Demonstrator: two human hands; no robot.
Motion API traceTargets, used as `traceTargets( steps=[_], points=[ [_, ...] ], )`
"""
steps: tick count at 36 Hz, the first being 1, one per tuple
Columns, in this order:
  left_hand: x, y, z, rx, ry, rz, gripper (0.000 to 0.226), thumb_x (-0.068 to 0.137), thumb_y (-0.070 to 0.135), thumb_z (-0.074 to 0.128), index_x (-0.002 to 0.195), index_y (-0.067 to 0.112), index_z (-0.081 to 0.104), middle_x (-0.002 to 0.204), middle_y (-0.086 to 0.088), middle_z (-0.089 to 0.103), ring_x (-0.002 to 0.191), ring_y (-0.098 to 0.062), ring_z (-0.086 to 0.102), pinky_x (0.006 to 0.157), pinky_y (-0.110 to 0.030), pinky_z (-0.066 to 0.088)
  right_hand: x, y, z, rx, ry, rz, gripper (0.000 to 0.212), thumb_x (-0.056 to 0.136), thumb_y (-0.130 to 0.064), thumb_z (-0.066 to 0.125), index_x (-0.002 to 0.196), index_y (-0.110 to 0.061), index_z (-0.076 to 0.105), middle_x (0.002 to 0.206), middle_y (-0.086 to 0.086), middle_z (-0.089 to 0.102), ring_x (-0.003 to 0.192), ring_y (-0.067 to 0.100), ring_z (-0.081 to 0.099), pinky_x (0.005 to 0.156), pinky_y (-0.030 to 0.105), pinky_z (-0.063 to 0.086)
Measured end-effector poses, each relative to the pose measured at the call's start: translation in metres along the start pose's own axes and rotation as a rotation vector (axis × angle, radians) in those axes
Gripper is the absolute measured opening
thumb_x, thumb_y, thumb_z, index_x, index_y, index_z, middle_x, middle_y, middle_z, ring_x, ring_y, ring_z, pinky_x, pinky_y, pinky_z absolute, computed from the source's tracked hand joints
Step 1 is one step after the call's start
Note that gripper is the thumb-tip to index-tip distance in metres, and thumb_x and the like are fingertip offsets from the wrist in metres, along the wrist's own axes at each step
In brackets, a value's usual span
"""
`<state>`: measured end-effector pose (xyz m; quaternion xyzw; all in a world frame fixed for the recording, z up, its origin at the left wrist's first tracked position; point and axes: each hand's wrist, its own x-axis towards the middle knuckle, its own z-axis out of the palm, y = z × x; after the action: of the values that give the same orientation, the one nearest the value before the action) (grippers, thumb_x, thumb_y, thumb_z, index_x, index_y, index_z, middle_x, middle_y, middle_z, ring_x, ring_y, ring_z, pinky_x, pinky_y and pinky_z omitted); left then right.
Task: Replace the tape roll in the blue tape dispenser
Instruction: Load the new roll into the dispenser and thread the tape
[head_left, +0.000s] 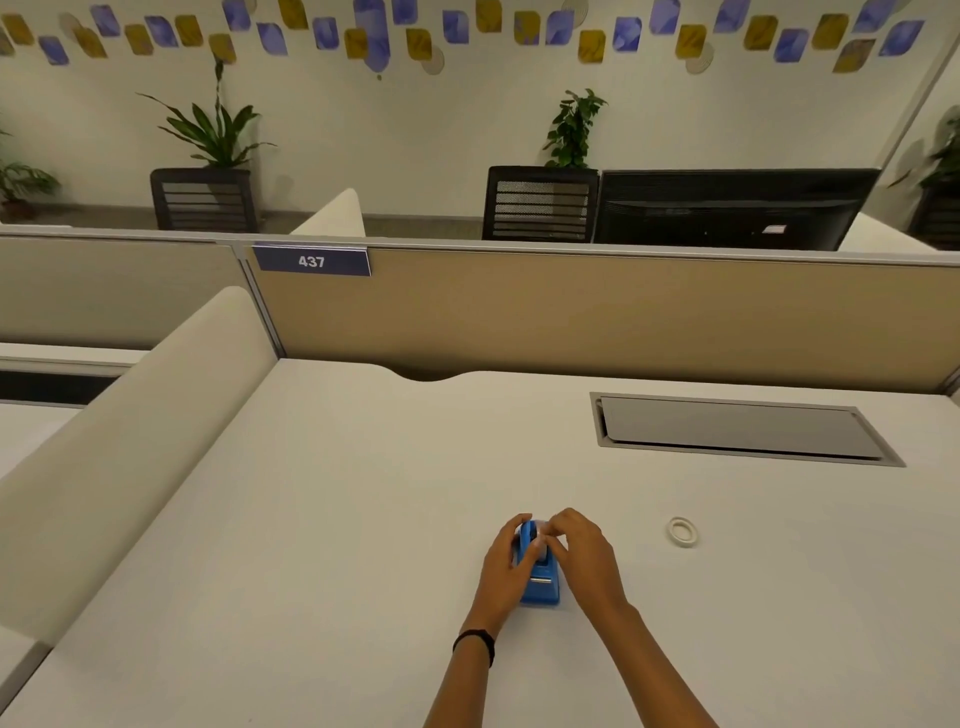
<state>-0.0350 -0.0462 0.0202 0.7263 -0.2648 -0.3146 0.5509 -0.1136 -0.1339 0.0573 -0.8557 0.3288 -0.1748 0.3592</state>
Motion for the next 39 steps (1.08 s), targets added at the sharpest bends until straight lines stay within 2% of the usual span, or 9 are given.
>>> traceTargets(
  steps=[5, 10, 19, 22, 27, 30, 33, 36, 39],
  points=[
    [-0.0004, -0.0004, -0.0023, 0.007, -0.022, 0.003, 0.044, 0.092, 0.028, 0.054, 0.133, 0.02, 0.042, 0.137, -0.003, 0.049, 0.124, -0.019, 0.049, 0.109, -0.04, 0.04, -0.0031, 0.002, -0.0012, 0.007, -0.005, -0.008, 0.014, 0.089, -0.016, 0.056, 0.092, -0.005, 0.063, 0.096, 0.013, 0.067, 0.087, 0.021, 0.061, 0.073, 0.014, 0.041],
    [-0.0032, 0.0009, -0.003, -0.011, -0.03, 0.003, 0.045, 0.093, 0.025, 0.052, 0.135, 0.018, 0.039, 0.139, -0.004, 0.047, 0.126, -0.021, 0.047, 0.11, -0.043, 0.039, -0.001, -0.0002, -0.0031, 0.022, -0.021, -0.005, 0.014, 0.089, -0.015, 0.056, 0.095, -0.005, 0.064, 0.098, 0.014, 0.068, 0.088, 0.022, 0.062, 0.078, 0.021, 0.044],
    [-0.003, 0.001, -0.0012, -0.015, -0.025, -0.002, 0.045, 0.093, 0.024, 0.051, 0.136, 0.017, 0.038, 0.141, -0.005, 0.046, 0.127, -0.023, 0.047, 0.11, -0.044, 0.039, -0.0019, -0.003, -0.0048, 0.048, -0.041, 0.03, 0.016, 0.088, -0.017, 0.056, 0.098, -0.006, 0.063, 0.101, 0.014, 0.067, 0.092, 0.022, 0.062, 0.08, 0.021, 0.045],
    [-0.0031, 0.0001, -0.0014, -0.016, -0.034, -0.005, 0.046, 0.094, 0.023, 0.051, 0.137, 0.017, 0.037, 0.142, -0.005, 0.044, 0.128, -0.022, 0.046, 0.111, -0.044, 0.038, -0.002, -0.0023, -0.0045, 0.072, -0.025, 0.057, 0.013, 0.087, -0.015, 0.058, 0.093, -0.005, 0.063, 0.098, 0.013, 0.067, 0.089, 0.023, 0.062, 0.075, 0.016, 0.045],
    [-0.0032, -0.0019, -0.0024, -0.013, -0.049, 0.003, 0.049, 0.093, 0.025, 0.053, 0.138, 0.019, 0.036, 0.142, -0.001, 0.043, 0.129, -0.019, 0.045, 0.111, -0.041, 0.038, -0.0013, -0.0023, -0.0029, 0.088, -0.016, 0.085, 0.012, 0.086, -0.012, 0.059, 0.09, -0.002, 0.064, 0.097, 0.015, 0.068, 0.089, 0.027, 0.063, 0.082, 0.031, 0.051],
    [-0.0028, -0.0011, -0.0013, -0.013, -0.036, -0.002, 0.048, 0.092, 0.029, 0.053, 0.136, 0.021, 0.038, 0.14, 0.0, 0.045, 0.127, -0.018, 0.047, 0.109, -0.038, 0.04, -0.0012, -0.0036, -0.0039, 0.085, -0.004, 0.073, 0.01, 0.085, -0.011, 0.06, 0.085, -0.002, 0.064, 0.091, 0.016, 0.07, 0.085, 0.027, 0.064, 0.077, 0.03, 0.051],
    [-0.0013, -0.0003, 0.0007, -0.015, -0.008, -0.004, 0.045, 0.093, 0.029, 0.052, 0.135, 0.019, 0.039, 0.139, -0.003, 0.047, 0.125, -0.02, 0.049, 0.109, -0.04, 0.041, -0.0018, -0.0042, -0.005, 0.077, -0.017, 0.071, 0.012, 0.086, -0.014, 0.06, 0.088, -0.003, 0.064, 0.093, 0.015, 0.07, 0.088, 0.026, 0.063, 0.08, 0.031, 0.051],
    [-0.0006, 0.0005, 0.0021, -0.019, 0.005, 0.002, 0.044, 0.093, 0.028, 0.052, 0.133, 0.018, 0.041, 0.137, -0.004, 0.049, 0.123, -0.021, 0.051, 0.107, -0.038, 0.043, -0.0024, -0.0054, -0.0063, 0.074, -0.029, 0.055, 0.011, 0.086, -0.017, 0.059, 0.087, -0.006, 0.063, 0.092, 0.013, 0.07, 0.087, 0.025, 0.064, 0.076, 0.025, 0.049],
    [-0.0004, 0.0007, 0.0027, -0.024, 0.01, -0.003, 0.043, 0.093, 0.029, 0.052, 0.133, 0.018, 0.041, 0.136, -0.004, 0.05, 0.12, -0.019, 0.052, 0.104, -0.032, 0.044, -0.0034, -0.0066, -0.0075, 0.058, -0.038, 0.044, 0.017, 0.088, -0.019, 0.057, 0.1, -0.009, 0.063, 0.102, 0.011, 0.069, 0.093, 0.023, 0.063, 0.081, 0.024, 0.047]
  ],
)
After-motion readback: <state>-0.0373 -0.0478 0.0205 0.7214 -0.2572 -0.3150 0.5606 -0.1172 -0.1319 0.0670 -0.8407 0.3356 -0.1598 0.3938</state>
